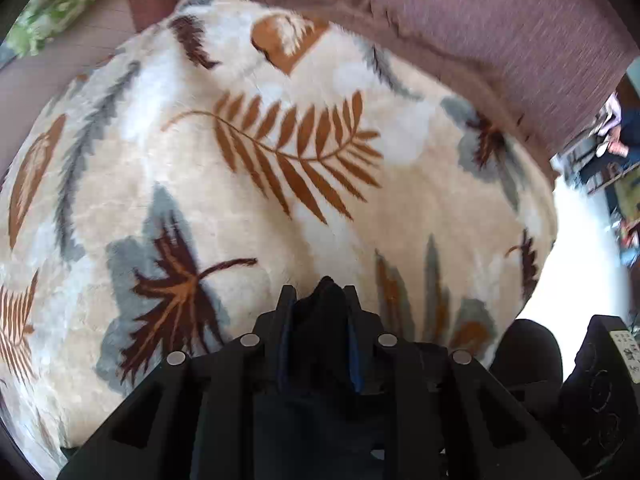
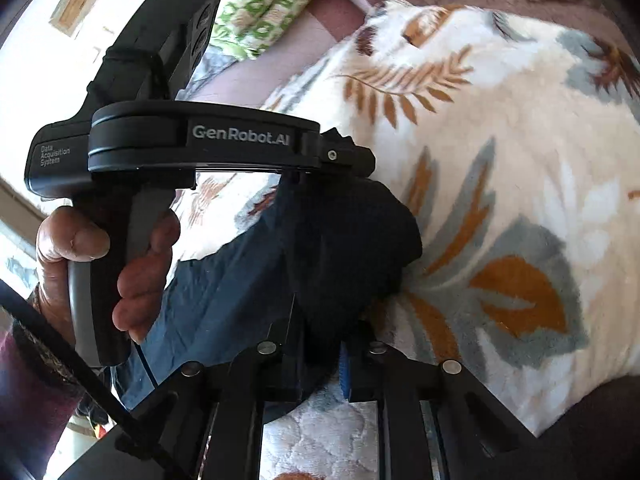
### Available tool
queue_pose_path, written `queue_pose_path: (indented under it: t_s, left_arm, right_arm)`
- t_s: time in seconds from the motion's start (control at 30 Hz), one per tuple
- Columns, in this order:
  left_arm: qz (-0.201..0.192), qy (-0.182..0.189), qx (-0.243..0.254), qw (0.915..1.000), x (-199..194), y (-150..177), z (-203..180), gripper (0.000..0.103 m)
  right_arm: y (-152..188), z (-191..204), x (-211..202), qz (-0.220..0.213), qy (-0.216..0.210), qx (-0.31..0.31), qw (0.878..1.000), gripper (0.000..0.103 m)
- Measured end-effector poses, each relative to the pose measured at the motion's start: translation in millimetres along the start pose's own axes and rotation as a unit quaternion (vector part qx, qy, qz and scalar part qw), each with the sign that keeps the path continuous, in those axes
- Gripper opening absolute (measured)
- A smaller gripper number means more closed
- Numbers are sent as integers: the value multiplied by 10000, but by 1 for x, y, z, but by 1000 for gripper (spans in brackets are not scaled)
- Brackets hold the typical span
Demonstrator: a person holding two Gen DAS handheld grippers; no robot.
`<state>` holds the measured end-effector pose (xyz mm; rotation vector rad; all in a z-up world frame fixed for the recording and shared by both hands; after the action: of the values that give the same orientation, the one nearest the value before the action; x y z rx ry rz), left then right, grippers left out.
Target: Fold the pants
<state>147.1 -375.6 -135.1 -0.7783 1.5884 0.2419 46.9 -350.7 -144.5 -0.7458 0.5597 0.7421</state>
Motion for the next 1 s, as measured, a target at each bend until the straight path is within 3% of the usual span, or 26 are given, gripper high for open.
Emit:
queue_pose_path:
  t_s: [0.2, 0.37, 0.6, 0.63, 0.7, 0.73, 0.77, 0.9, 1.0]
  left_arm:
    - [-627, 281, -538, 9962, -49, 16, 18, 22]
    - [-1096, 470, -1316, 9841, -85, 58, 62, 22]
    - [-1369, 527, -2573, 9551, -97, 143, 128, 31]
    - [-1411, 608, -2769, 9485, -99, 157, 138, 34]
    - [-1517, 708, -3031, 9381, -106, 176, 149, 37]
    - [-1588, 725, -3137, 9333, -111, 183, 153, 43]
    - [-1667, 737, -3248, 9281, -115, 189, 158, 45]
    - [-2074, 653, -3722, 9024, -143, 221, 179, 52]
    - [-2129, 210, -3903, 8955, -158, 242, 186, 52]
  right_arm:
    - [-2, 39, -7, -11, -190, -419, 9989, 14]
    - [9, 80, 0, 228, -365, -998, 9941, 14]
    - [50, 139, 47, 919, -435, -1938, 9758, 18]
    - [59, 146, 54, 1031, -465, -2046, 9723, 23]
    - [71, 154, 64, 1191, -510, -2160, 9678, 46]
    - [77, 159, 68, 1243, -566, -2221, 9654, 57]
    - [82, 165, 69, 1271, -618, -2282, 9633, 61]
    - [97, 185, 70, 1380, -787, -2572, 9532, 63]
    - [96, 199, 61, 1301, -895, -2822, 9463, 63]
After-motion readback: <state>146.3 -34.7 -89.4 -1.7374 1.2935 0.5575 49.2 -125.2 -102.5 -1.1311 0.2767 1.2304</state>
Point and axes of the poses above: each gripper's, at about its wrist camera, not at the fingertips, and x roughly the way its jaws point, z to its left, y to its underside, the point moved 9 cm from there along x, roughly the way its jaws point, and after that the axes turned 4 degrees about z, right-handed, at the moved point
